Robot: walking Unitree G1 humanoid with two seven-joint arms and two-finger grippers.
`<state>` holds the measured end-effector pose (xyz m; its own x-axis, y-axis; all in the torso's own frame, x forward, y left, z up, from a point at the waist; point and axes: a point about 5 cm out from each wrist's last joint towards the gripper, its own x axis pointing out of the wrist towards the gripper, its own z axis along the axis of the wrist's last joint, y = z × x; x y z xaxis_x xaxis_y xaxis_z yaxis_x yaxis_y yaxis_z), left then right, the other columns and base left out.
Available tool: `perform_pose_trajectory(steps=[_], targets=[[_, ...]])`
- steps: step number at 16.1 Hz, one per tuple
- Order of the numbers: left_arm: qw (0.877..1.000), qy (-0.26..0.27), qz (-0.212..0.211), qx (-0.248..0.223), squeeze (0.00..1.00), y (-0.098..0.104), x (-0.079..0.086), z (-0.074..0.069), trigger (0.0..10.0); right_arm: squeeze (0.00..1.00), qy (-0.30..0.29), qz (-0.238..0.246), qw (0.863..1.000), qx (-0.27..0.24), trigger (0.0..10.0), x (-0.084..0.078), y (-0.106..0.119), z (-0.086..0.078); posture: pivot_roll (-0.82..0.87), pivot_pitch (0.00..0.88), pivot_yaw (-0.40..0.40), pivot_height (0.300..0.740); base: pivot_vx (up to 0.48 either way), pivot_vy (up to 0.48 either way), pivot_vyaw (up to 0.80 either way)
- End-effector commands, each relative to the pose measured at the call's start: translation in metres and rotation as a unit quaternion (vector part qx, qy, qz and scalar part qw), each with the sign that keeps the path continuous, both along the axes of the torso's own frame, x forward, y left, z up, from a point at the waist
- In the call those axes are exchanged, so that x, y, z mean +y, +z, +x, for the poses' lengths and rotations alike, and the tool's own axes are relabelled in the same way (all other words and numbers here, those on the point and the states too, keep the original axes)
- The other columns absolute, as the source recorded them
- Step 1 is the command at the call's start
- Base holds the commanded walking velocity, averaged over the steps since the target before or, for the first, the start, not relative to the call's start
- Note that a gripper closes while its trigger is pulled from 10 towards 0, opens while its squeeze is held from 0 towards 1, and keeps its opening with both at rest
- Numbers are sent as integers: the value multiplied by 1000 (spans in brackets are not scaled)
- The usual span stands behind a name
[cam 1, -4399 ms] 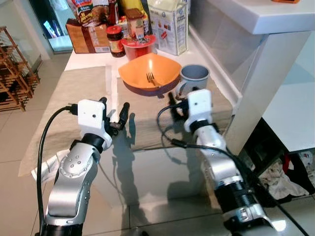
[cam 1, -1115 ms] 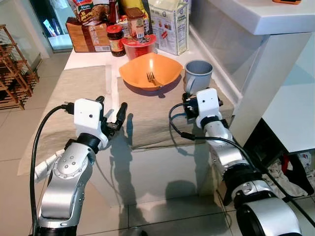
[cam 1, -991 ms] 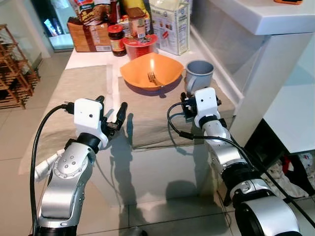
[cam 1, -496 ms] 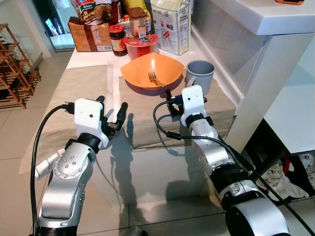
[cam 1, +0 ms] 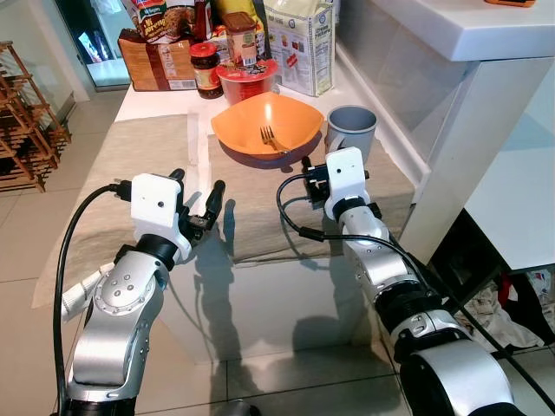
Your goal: Setting the table
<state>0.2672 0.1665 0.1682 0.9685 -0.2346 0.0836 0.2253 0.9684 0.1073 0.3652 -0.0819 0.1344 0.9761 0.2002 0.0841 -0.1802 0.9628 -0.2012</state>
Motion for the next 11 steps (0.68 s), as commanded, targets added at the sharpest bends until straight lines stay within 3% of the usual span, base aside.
perform_pose_trajectory(steps=[1, 11], targets=[[1000, -3, 4, -2, 0, 2, 1, 2, 10000, 0, -8, 7, 1000, -4, 0, -3, 3, 2, 23, 29, 91, 740, 0, 0, 0], [1000, -6, 6, -3, 0, 2, 0, 4, 10000, 0, -8, 12, 1000, 10, 0, -5, -3, 1, 21, 18, 93, 740, 0, 0, 0]])
